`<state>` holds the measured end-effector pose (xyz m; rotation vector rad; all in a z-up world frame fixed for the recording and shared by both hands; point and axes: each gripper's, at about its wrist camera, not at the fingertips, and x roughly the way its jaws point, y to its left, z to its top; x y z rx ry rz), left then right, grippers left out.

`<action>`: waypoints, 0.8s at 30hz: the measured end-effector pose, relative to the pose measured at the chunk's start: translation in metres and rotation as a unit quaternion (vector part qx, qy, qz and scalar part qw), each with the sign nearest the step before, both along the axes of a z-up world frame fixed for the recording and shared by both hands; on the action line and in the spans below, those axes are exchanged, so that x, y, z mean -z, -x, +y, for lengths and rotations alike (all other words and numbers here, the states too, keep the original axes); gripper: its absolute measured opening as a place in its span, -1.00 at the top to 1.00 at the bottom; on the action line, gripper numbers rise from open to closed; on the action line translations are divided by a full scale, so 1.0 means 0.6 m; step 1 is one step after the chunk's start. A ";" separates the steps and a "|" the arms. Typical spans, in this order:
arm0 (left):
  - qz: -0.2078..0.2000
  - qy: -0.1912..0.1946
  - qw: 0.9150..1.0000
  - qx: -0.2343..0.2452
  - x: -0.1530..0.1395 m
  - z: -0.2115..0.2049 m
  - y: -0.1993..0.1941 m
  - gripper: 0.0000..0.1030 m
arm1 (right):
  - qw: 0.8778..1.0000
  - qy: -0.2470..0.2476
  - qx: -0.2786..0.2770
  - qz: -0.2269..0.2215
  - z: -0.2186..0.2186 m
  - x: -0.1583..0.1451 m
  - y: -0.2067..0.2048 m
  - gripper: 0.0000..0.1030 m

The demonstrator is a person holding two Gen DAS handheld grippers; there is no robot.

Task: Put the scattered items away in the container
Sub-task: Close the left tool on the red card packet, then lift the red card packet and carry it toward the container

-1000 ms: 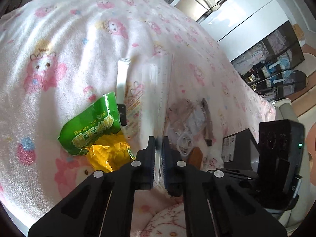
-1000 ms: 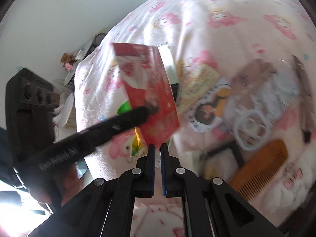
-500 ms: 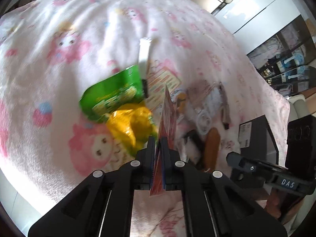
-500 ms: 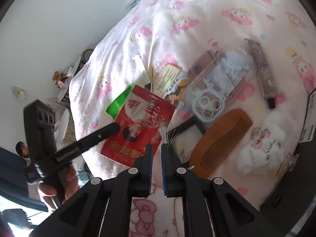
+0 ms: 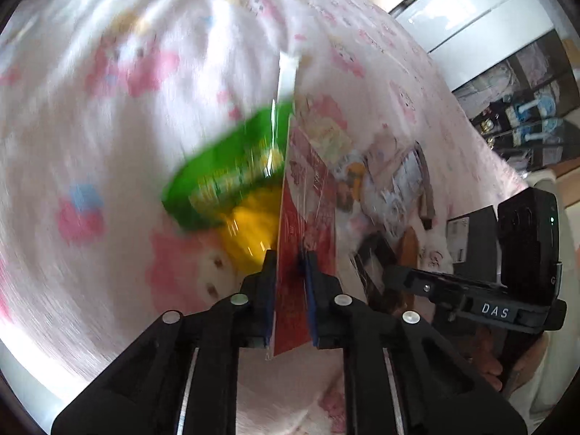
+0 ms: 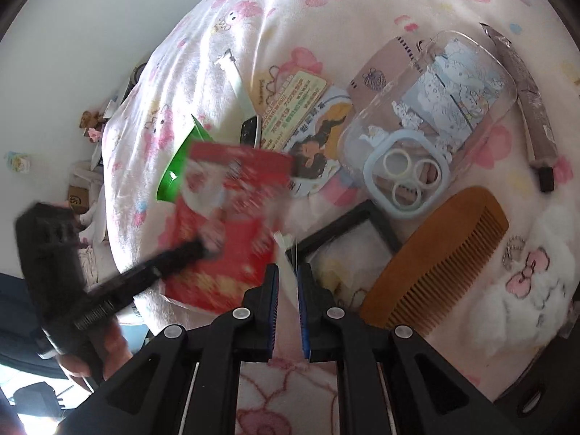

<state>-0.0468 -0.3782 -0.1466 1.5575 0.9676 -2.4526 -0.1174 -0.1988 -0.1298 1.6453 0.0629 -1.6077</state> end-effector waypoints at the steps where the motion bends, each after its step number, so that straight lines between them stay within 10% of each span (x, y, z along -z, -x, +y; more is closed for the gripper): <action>1: -0.008 0.004 1.000 0.006 -0.006 -0.006 0.005 0.61 | 1.000 0.001 0.003 0.002 -0.003 -0.001 0.005 0.84; 3: -0.012 0.001 1.000 0.005 -0.017 -0.014 -0.004 0.18 | 1.000 0.003 0.007 0.004 -0.012 -0.005 0.014 0.84; 10: -0.008 -0.119 0.992 -0.034 0.039 0.001 -0.096 0.15 | 1.000 0.006 -0.009 0.013 -0.043 -0.015 0.016 0.82; 13: 0.004 -0.114 0.993 -0.024 0.047 0.024 -0.092 0.27 | 1.000 -0.003 -0.010 0.010 -0.047 -0.006 0.016 0.82; 16: 0.016 -0.113 0.993 -0.043 0.044 0.026 -0.079 0.89 | 1.000 -0.009 -0.007 0.010 -0.042 -0.001 0.014 0.82; 24: 0.043 -0.040 0.994 -0.088 -0.016 -0.023 -0.084 0.91 | 0.999 -0.011 0.000 0.031 -0.039 -0.014 0.034 0.81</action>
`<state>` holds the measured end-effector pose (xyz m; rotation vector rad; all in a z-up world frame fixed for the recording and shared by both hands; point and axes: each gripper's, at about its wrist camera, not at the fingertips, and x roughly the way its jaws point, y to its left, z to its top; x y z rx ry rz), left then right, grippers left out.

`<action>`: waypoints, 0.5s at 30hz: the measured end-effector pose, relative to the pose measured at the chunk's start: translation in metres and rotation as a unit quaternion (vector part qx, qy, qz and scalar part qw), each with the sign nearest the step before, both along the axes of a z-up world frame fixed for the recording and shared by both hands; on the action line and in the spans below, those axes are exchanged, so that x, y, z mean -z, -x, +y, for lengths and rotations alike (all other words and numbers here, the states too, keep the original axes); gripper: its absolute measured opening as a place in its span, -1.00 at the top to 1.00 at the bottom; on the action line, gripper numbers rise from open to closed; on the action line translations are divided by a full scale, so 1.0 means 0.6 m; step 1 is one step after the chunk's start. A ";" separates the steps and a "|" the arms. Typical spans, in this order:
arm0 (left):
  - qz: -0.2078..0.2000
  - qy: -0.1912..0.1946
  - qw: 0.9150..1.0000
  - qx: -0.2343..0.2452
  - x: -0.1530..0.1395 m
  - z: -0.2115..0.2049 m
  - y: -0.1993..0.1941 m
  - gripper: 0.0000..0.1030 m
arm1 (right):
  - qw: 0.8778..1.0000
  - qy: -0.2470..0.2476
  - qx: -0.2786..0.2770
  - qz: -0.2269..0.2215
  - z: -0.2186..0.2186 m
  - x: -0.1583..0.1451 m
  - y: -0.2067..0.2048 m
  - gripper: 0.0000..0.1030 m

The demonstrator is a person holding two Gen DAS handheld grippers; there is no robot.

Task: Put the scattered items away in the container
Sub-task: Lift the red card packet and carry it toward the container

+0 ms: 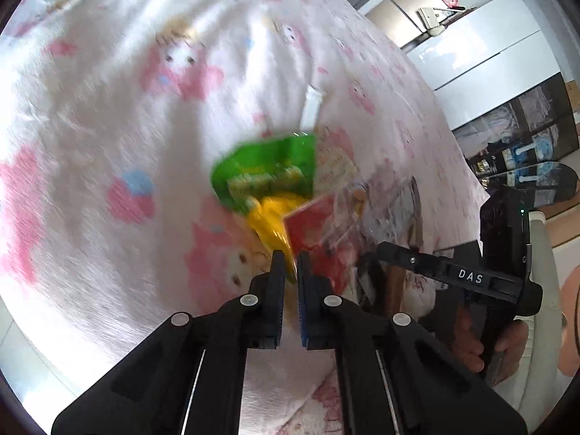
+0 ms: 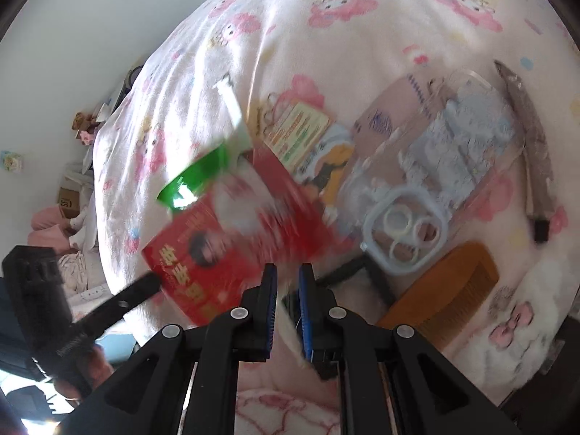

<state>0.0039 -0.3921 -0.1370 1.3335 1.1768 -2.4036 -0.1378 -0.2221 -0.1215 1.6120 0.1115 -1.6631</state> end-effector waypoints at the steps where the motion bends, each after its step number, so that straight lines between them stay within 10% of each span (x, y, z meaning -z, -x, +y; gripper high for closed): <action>1: 0.002 -0.002 1.000 0.002 -0.001 -0.003 -0.002 0.90 | 1.000 0.000 0.001 0.004 -0.006 -0.001 0.006 0.71; 5: -0.007 -0.039 0.999 0.029 0.027 0.011 0.001 0.59 | 1.000 0.002 -0.005 0.020 -0.038 0.009 0.029 0.24; 15: 0.001 0.010 1.000 -0.010 0.017 0.003 0.031 0.76 | 0.998 0.005 -0.051 -0.027 -0.074 0.050 0.016 0.19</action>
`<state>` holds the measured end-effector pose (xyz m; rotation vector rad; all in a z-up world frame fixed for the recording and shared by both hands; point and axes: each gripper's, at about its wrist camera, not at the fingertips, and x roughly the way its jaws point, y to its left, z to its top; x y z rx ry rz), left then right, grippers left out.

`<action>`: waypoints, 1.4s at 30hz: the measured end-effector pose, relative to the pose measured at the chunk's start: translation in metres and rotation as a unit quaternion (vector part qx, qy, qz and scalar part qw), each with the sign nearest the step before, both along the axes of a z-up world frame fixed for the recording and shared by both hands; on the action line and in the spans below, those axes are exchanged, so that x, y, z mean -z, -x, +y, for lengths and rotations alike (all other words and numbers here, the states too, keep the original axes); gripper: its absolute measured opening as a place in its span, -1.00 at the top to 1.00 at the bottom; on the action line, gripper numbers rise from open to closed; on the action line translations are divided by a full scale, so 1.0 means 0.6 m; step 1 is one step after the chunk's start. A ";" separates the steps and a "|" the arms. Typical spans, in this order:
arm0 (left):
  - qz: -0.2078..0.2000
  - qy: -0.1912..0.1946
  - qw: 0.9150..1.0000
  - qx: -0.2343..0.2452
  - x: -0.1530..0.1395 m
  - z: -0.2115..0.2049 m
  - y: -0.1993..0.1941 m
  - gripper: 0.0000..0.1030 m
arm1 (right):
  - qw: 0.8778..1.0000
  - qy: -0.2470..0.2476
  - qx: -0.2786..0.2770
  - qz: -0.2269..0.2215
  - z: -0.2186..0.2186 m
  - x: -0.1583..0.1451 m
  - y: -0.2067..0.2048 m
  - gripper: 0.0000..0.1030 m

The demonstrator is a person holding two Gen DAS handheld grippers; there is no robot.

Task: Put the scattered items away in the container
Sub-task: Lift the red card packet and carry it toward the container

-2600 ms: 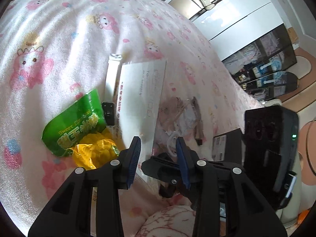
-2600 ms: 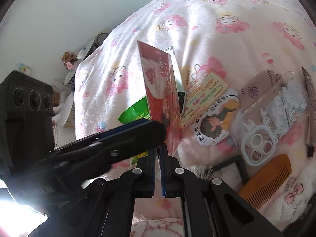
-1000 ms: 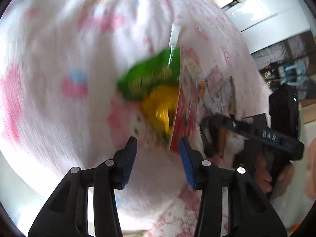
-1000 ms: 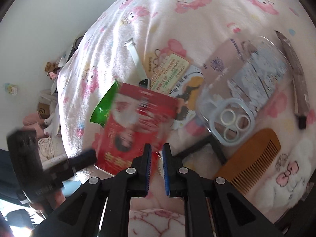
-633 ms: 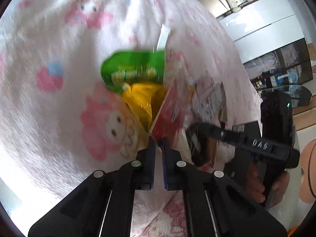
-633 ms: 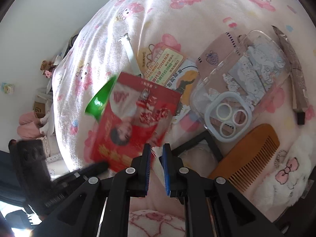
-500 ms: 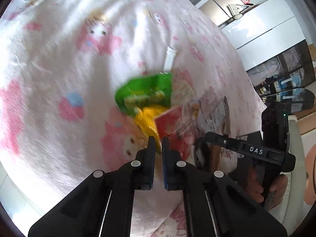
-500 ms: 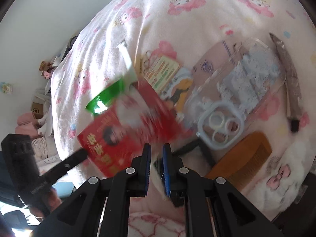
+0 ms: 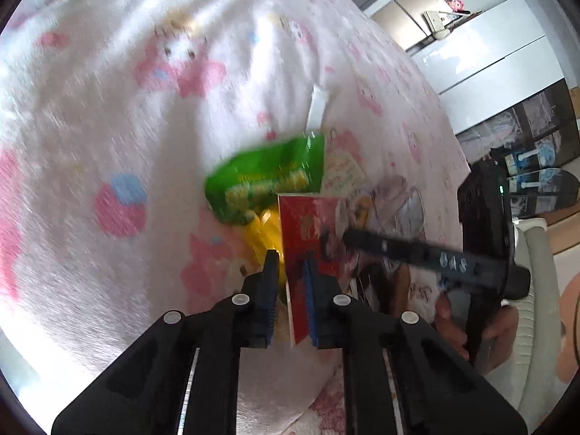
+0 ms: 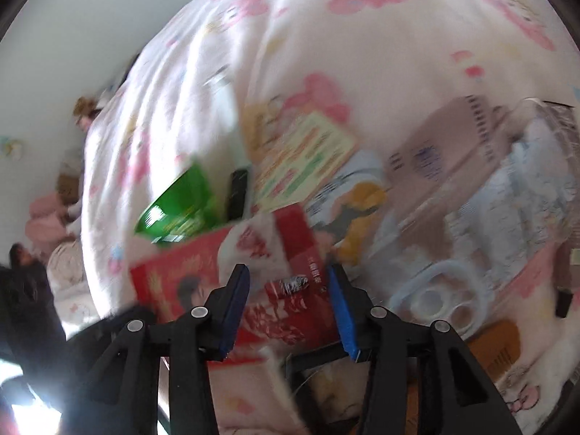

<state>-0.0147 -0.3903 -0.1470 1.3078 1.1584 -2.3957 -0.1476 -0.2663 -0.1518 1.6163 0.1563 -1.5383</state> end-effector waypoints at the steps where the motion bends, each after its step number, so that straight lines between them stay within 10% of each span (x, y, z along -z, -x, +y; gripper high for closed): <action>1: -0.002 0.010 1.000 0.000 -0.004 -0.003 -0.002 0.76 | 1.000 0.009 -0.008 -0.015 0.000 -0.002 -0.007 0.19; 8: -0.019 -0.010 1.000 -0.011 0.022 -0.034 -0.011 0.53 | 1.000 -0.017 0.002 0.024 0.001 -0.006 -0.029 0.19; 14: -0.012 0.015 1.000 0.007 -0.004 -0.011 -0.005 0.62 | 0.996 0.041 0.011 -0.072 0.003 0.013 -0.016 0.19; 25: 0.088 0.024 0.991 0.100 -0.159 0.096 -0.016 0.63 | 0.992 0.104 0.062 0.047 0.144 -0.184 -0.066 0.22; 34: 0.114 0.013 0.952 0.283 -0.214 0.388 0.101 0.63 | 0.970 0.096 0.187 0.119 0.444 -0.277 -0.067 0.21; 42: 0.039 0.002 0.907 0.419 -0.139 0.691 0.234 0.63 | 0.948 -0.006 0.291 0.130 0.703 -0.189 -0.011 0.20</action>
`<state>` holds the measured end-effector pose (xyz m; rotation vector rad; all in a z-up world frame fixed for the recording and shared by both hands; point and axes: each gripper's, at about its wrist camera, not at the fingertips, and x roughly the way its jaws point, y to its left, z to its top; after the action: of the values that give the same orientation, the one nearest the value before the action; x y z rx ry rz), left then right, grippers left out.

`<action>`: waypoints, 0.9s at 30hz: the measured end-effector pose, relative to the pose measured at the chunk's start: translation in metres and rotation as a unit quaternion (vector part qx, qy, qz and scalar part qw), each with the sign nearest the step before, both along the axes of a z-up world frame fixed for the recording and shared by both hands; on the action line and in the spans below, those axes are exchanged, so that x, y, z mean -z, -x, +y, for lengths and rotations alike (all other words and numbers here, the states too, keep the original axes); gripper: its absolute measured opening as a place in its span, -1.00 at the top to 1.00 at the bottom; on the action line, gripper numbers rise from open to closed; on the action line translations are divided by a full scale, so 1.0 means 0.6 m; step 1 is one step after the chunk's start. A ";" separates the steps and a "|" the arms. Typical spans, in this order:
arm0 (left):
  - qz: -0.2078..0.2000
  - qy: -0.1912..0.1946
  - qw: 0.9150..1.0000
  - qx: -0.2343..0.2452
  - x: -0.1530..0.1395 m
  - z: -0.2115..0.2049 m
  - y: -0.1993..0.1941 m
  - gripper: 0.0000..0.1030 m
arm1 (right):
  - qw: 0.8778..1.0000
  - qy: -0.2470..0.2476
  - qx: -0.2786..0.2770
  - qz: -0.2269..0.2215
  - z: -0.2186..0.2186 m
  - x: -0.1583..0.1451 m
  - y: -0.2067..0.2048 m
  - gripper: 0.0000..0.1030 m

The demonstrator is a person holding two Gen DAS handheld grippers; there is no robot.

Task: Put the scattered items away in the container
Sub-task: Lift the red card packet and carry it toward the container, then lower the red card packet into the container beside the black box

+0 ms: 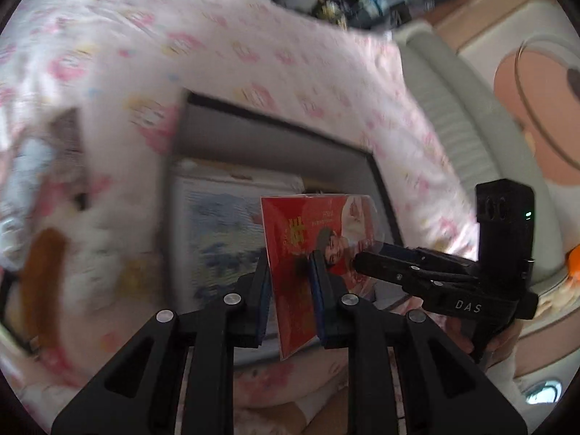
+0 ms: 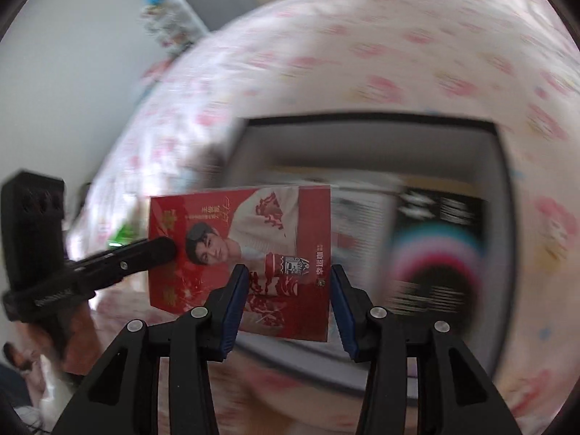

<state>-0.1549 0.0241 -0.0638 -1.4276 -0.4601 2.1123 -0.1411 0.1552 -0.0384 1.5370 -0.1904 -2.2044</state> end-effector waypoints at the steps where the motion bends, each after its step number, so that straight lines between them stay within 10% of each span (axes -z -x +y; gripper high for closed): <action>1: -0.006 0.011 1.000 0.011 0.011 0.026 0.011 0.63 | 1.000 -0.007 0.008 -0.005 0.017 0.012 0.007 0.20; 8: -0.039 0.058 0.997 0.043 0.067 0.102 0.052 0.49 | 0.999 -0.003 0.043 -0.018 0.089 0.065 0.027 0.21; 27: -0.042 0.089 0.995 0.011 0.071 0.045 0.041 0.51 | 0.999 -0.030 0.010 0.002 0.052 0.047 0.031 0.21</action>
<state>-0.1794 0.0514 -0.1064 -1.6198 -0.2919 2.1262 -0.1600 0.1865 -0.0664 1.5689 -0.1400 -2.2472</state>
